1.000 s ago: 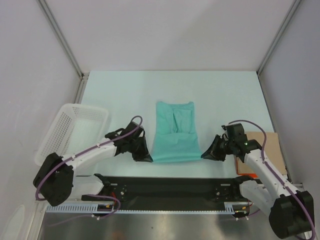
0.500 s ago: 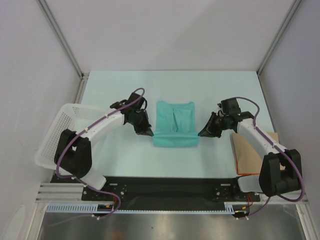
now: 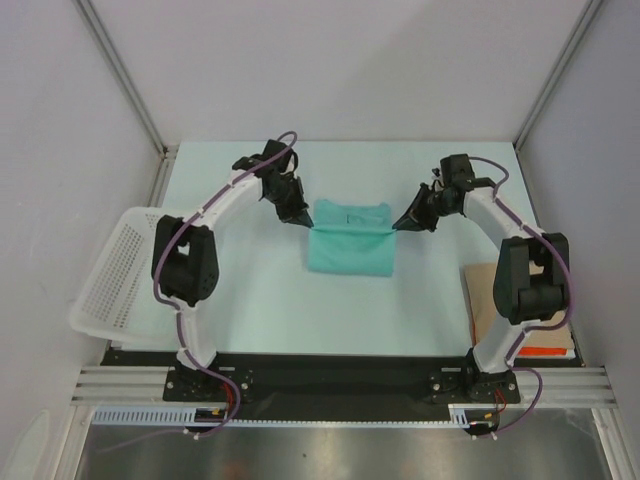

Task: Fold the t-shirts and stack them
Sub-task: Fold the tshirt

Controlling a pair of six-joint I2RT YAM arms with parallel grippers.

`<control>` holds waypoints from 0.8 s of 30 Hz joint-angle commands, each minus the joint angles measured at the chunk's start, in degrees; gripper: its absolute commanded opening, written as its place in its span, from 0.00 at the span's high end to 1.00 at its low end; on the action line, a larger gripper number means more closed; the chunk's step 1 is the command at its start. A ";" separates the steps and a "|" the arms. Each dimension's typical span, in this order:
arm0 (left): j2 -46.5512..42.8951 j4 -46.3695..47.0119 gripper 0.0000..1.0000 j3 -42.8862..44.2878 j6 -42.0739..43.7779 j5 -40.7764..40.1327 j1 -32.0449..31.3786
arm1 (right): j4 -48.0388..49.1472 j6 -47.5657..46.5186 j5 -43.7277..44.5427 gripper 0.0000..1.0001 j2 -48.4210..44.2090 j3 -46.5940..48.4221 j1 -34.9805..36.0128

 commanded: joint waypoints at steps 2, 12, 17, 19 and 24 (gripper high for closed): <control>1.79 0.11 1.00 6.68 1.75 0.85 1.25 | -0.05 -0.31 -1.67 1.00 4.16 7.69 -1.03; 10.05 1.25 1.00 14.59 -0.10 3.31 3.72 | 1.79 0.57 -4.39 1.00 13.64 15.17 -3.05; 13.91 2.12 1.00 17.49 -0.53 4.01 4.68 | 3.11 0.83 -5.62 1.00 17.60 19.29 -3.58; 14.97 3.00 1.00 18.20 -0.97 4.72 4.95 | 3.11 0.92 -5.80 1.00 19.63 20.88 -3.75; 17.95 5.02 1.00 21.36 -2.11 6.12 5.30 | 2.85 1.27 -6.15 1.00 23.23 25.27 -4.19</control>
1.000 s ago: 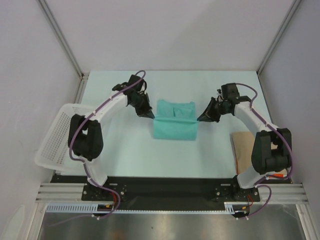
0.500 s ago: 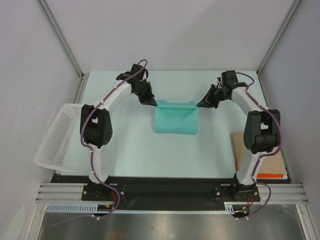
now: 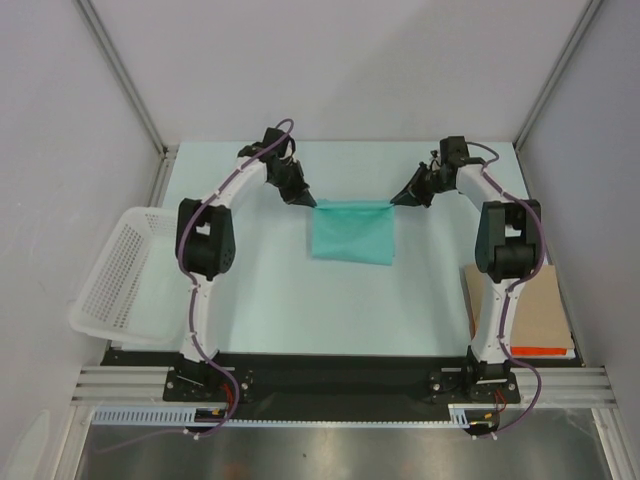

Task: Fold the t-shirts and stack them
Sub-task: Fold the tshirt

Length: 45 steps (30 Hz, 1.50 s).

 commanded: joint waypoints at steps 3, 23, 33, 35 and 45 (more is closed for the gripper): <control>3.23 3.15 0.99 6.42 -2.34 2.61 1.08 | 0.86 1.14 -1.39 1.00 3.48 5.64 -0.80; 9.76 -2.55 0.39 23.84 2.74 -4.76 2.84 | -7.27 -0.86 2.01 0.54 11.84 20.49 -3.09; -14.68 12.88 0.66 -12.17 4.00 7.87 -4.18 | -1.36 -3.09 -4.10 0.47 -5.38 0.74 1.38; -14.95 19.10 0.75 -17.72 0.92 12.35 -6.56 | 6.47 1.12 -8.91 0.58 -5.57 -5.23 3.84; -5.11 12.64 0.92 -18.07 6.62 12.99 -6.92 | 7.55 -0.25 -15.54 1.00 2.16 -5.35 10.71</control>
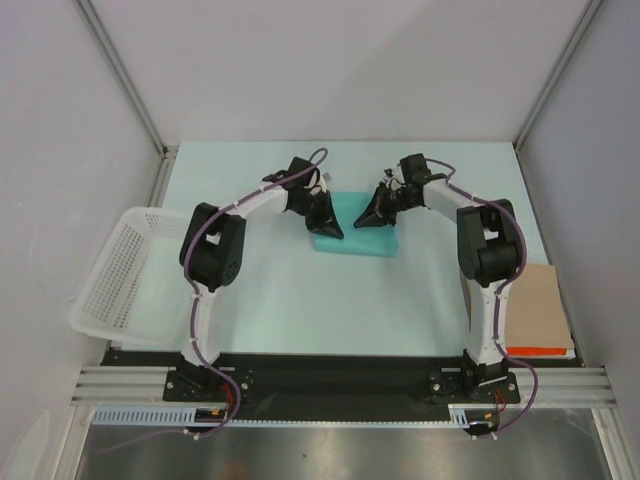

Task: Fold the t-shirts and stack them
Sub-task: Fold the tshirt

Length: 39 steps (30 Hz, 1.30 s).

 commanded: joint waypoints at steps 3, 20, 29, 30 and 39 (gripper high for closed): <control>-0.89 0.82 0.92 -5.77 2.89 -0.29 3.54 | -0.85 -2.62 -3.76 1.00 3.88 0.21 0.06; -8.04 2.76 0.83 -5.71 1.84 1.72 2.93 | -8.17 -5.80 -1.65 1.00 5.02 7.67 3.23; 6.14 1.71 0.89 -0.42 1.83 0.07 4.24 | -7.10 -9.56 -1.65 1.00 6.00 -2.24 -1.68; 5.70 1.88 0.89 -1.65 2.70 -0.55 4.51 | -7.01 -10.27 -1.39 1.00 3.73 -5.92 -2.57; -0.89 0.91 0.82 0.17 3.68 -1.43 5.04 | -6.06 -11.16 -0.76 1.00 -6.22 -10.53 -8.73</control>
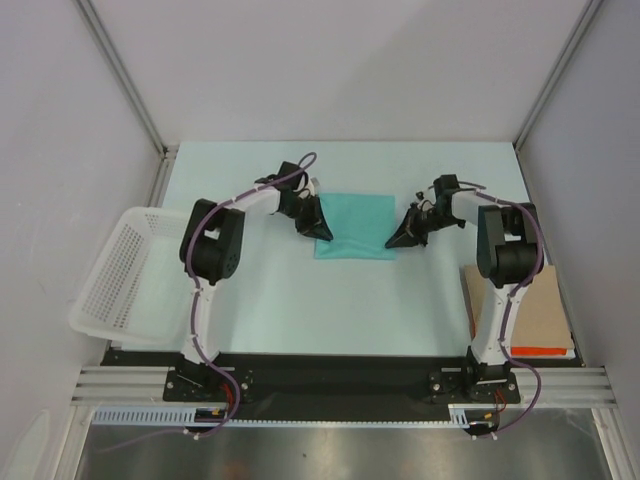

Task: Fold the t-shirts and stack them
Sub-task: Fold the tshirt

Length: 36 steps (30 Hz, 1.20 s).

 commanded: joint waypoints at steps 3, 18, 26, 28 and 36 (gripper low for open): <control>-5.77 3.30 0.77 4.82 -2.75 1.15 0.90 | 7.53 5.64 -0.14 1.00 -4.15 3.69 0.37; 14.34 18.35 0.76 16.78 -13.14 6.35 6.88 | 39.10 28.77 3.03 1.00 15.98 16.08 -0.07; 15.94 18.36 0.74 18.01 -11.75 5.30 8.47 | 45.35 39.21 4.34 1.00 19.94 19.16 -2.36; 14.55 15.37 0.73 20.04 -10.25 5.47 8.29 | 44.65 40.55 5.31 0.97 19.76 18.99 -3.23; 0.24 14.65 0.66 7.52 -8.04 9.25 5.75 | 26.75 25.31 2.59 0.96 13.63 24.79 -2.27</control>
